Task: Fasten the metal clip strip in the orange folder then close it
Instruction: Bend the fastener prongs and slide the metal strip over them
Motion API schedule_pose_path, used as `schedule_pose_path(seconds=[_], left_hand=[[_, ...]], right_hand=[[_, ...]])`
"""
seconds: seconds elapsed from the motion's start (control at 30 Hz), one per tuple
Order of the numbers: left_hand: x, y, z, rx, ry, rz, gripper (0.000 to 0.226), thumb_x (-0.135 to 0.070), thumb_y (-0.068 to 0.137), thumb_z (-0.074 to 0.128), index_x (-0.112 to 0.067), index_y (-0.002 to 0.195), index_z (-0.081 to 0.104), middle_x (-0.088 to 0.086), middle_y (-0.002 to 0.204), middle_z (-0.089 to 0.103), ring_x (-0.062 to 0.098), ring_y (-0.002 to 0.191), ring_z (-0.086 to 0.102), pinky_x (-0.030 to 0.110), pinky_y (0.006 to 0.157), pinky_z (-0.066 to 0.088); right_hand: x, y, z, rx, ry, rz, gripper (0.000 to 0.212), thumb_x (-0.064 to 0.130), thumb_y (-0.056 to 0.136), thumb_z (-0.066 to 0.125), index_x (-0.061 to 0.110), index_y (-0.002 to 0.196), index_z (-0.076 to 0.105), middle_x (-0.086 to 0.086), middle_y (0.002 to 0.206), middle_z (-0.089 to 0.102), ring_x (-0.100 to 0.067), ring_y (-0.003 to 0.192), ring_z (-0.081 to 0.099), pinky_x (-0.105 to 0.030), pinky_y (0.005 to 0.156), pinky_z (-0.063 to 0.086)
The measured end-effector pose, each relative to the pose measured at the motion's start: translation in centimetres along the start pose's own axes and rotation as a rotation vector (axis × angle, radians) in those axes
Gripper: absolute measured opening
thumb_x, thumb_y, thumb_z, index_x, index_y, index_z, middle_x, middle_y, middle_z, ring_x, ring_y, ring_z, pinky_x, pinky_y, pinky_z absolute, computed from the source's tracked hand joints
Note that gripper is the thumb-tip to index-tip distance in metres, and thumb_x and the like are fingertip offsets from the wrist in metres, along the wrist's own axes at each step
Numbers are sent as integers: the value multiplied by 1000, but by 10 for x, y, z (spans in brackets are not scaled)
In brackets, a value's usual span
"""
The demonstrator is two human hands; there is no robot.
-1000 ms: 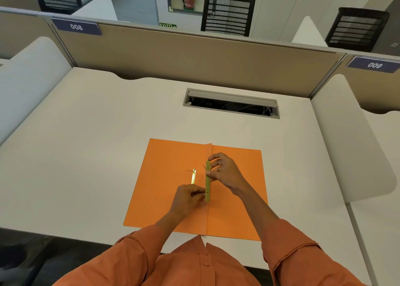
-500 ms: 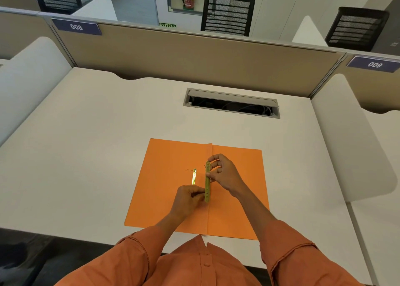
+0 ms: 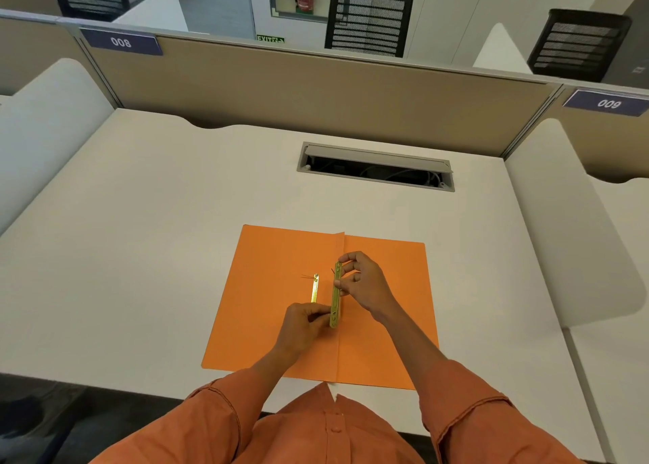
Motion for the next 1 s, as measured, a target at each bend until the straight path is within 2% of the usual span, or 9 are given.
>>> schedule_pose_path(seconds=[0.1, 0.17, 0.3, 0.43, 0.6, 0.73, 0.83, 0.93, 1.0], left_hand=[[2, 1, -2, 20, 7, -29, 21, 0, 89, 76, -12, 106, 83, -29, 79, 76, -6, 75, 71, 12, 74, 56], [2, 2, -3, 30, 12, -34, 21, 2, 89, 75, -10, 106, 83, -31, 76, 75, -7, 73, 71, 9, 72, 54], [0, 5, -7, 20, 7, -35, 20, 5, 89, 74, -5, 104, 82, -4, 83, 78, -4, 68, 71, 9, 67, 54], [-8, 15, -13, -38, -110, -57, 14, 6, 92, 71, 4, 104, 78, 18, 87, 76, 10, 66, 73, 23, 61, 62], [-23, 39, -20, -137, -120, -17, 25, -3, 94, 72, -10, 119, 72, 8, 96, 74, 7, 65, 72, 20, 52, 56], [-29, 54, -18, -61, -186, -23, 34, 1, 95, 69, -12, 126, 73, 13, 106, 74, 19, 71, 72, 42, 62, 66], [-32, 59, -15, -38, -164, -39, 26, 3, 94, 69, -13, 112, 79, 10, 97, 78, 25, 75, 76, 47, 67, 67], [-31, 60, -12, -34, -147, -63, 19, 3, 93, 70, -9, 101, 81, 8, 90, 78, 29, 74, 79, 46, 71, 66], [-31, 59, -12, -41, -111, -60, 18, 4, 92, 70, -8, 100, 82, 6, 87, 78, 16, 68, 76, 36, 68, 64]], right_hand=[[-1, 0, 1, -5, -7, -2, 42, -7, 83, 79, 13, 115, 62, -17, 105, 64, -18, 68, 65, -39, 65, 65], [-2, -1, 2, -8, -9, -3, 42, -8, 82, 79, 14, 115, 63, -16, 105, 64, -19, 70, 65, -41, 65, 66], [-4, -1, 4, -18, -3, -10, 42, -8, 82, 78, 15, 114, 64, -16, 104, 64, -20, 69, 64, -46, 68, 65], [-5, -1, 4, -36, -9, -30, 40, -8, 82, 78, 16, 113, 65, -13, 104, 64, -16, 64, 64, -46, 69, 65], [-4, -2, 4, -49, -6, -50, 40, -11, 83, 75, 15, 112, 66, -14, 105, 62, -15, 62, 64, -41, 69, 64], [-3, -3, 4, -42, -15, -62, 39, -9, 84, 75, 14, 114, 65, -13, 105, 62, -11, 62, 67, -31, 65, 63], [-2, -4, 5, -35, 9, -72, 39, -10, 84, 75, 14, 113, 65, -15, 106, 61, -13, 61, 66, -26, 63, 60], [-3, -4, 6, -38, 7, -79, 41, -9, 82, 77, 18, 112, 66, -14, 105, 62, -20, 65, 64, -37, 65, 64], [-3, -4, 6, -41, 10, -78, 42, -8, 82, 78, 20, 112, 66, -13, 105, 63, -21, 67, 64, -45, 70, 64]])
Point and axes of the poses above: each hand's wrist, its own y-axis towards the middle knuckle, its own z-axis out of the palm, x = y × z, the point moved 3 cm from there along y, towards the middle knuckle
